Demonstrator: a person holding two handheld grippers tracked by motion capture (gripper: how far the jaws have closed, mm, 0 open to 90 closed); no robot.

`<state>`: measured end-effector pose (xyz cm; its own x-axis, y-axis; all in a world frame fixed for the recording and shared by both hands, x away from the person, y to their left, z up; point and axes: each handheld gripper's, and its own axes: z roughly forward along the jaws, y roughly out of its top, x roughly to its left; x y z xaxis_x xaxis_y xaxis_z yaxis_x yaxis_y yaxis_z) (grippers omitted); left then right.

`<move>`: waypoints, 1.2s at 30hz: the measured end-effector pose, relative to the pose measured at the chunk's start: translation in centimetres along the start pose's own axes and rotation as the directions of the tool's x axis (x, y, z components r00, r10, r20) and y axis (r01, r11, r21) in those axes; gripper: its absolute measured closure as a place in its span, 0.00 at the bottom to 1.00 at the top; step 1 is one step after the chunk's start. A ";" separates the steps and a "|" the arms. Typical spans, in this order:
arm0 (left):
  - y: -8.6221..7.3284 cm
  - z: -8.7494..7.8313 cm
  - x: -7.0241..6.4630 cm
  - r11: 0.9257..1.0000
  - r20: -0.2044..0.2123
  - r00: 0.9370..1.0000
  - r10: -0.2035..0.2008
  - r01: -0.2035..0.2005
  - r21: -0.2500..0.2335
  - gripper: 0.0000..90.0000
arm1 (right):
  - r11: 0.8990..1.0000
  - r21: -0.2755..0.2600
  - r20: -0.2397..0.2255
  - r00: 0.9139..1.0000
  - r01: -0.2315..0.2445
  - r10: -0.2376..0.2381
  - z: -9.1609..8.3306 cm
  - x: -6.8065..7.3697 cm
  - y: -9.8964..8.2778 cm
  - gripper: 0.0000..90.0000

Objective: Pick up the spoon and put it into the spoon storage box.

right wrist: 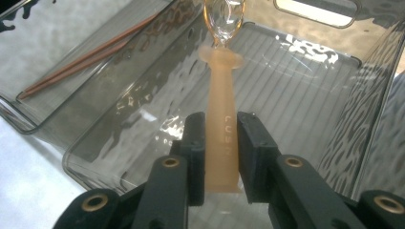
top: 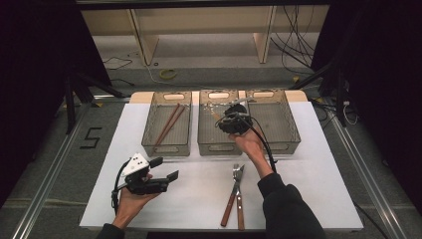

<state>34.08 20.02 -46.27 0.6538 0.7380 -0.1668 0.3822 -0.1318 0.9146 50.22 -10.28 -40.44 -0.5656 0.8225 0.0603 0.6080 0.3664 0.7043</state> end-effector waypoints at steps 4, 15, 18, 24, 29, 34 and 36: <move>0.0 0.0 0.0 1.000 0.000 1.000 0.000 0.000 0.002 0.20 | 1.000 0.008 0.000 1.000 -0.004 0.004 0.3 0.0 0.0 0.83; 0.0 0.0 0.0 1.000 0.001 1.000 -0.001 0.001 0.003 0.20 | 1.000 0.025 -0.017 1.000 -0.019 0.019 1.2 0.3 -0.2 0.76; 0.0 0.0 0.0 1.000 0.001 1.000 -0.001 0.001 0.003 0.20 | 1.000 -0.008 -0.047 0.999 -0.021 0.020 0.8 0.2 -0.1 0.68; 0.0 0.0 0.0 1.000 0.001 1.000 -0.001 0.001 0.003 0.20 | 1.000 -0.028 -0.083 0.997 -0.003 0.001 -0.5 0.5 -0.1 0.60; 0.0 0.0 0.0 1.000 0.000 1.000 -0.001 0.001 0.003 0.20 | 0.999 -0.041 -0.141 0.989 0.035 -0.040 -1.9 1.7 -1.0 0.54; 0.0 0.0 0.0 1.000 -0.001 1.000 -0.003 0.003 0.003 0.20 | 0.996 -0.057 -0.217 0.972 0.074 -0.085 -3.9 3.3 -2.7 0.49; 0.0 0.0 0.0 1.000 -0.002 1.000 -0.002 0.002 0.005 0.20 | 0.994 -0.059 -0.244 0.964 0.095 -0.106 -4.6 4.0 -3.8 0.49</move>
<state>34.10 20.03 -46.28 0.6521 0.7393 -0.1677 0.3865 -0.1339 0.9125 43.14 -10.41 -39.59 -0.7460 0.6475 0.1559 0.5178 0.4167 0.7471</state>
